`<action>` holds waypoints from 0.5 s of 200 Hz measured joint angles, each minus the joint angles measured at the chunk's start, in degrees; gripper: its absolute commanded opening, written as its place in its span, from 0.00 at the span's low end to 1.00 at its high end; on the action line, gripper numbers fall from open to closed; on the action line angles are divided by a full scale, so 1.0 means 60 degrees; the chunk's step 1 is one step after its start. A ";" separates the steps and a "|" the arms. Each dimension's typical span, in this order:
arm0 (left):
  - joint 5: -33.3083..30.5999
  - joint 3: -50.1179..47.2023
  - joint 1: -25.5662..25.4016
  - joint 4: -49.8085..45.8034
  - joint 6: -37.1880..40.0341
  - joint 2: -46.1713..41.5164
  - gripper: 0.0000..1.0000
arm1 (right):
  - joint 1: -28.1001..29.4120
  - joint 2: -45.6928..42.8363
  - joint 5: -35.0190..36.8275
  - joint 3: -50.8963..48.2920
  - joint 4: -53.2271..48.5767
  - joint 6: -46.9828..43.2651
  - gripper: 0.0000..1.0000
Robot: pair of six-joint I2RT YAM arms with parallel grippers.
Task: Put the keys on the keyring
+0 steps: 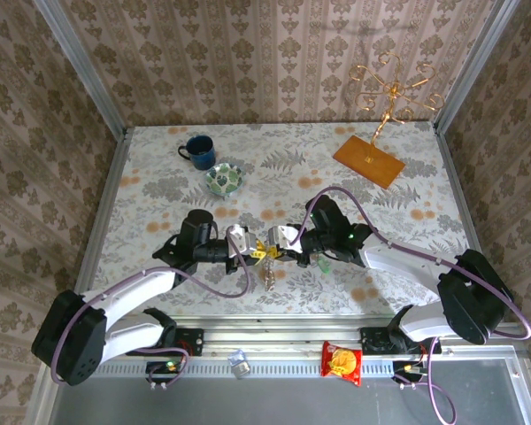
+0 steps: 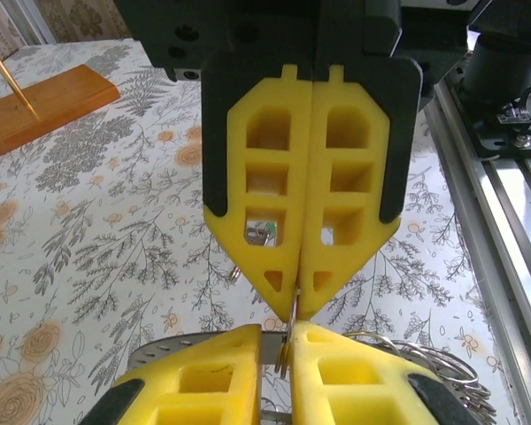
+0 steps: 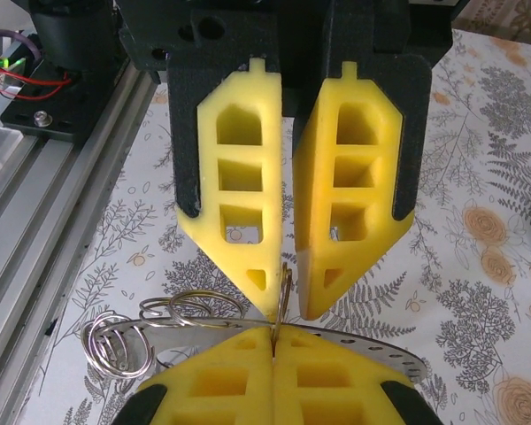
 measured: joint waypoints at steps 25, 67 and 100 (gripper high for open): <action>0.0087 0.0000 0.0000 0.0007 -0.0058 0.0015 0.00 | 0.0007 0.0000 0.0124 0.0066 -0.0069 -0.0076 0.00; 0.0102 0.0000 0.0000 0.0047 -0.0025 0.0015 0.00 | -0.0018 -0.0149 0.0288 0.0044 -0.0069 0.0503 0.36; -0.0102 0.0000 0.0000 0.0127 -0.0091 0.0015 0.00 | -0.0568 -0.1676 0.1599 -0.0525 -0.0033 0.2703 0.42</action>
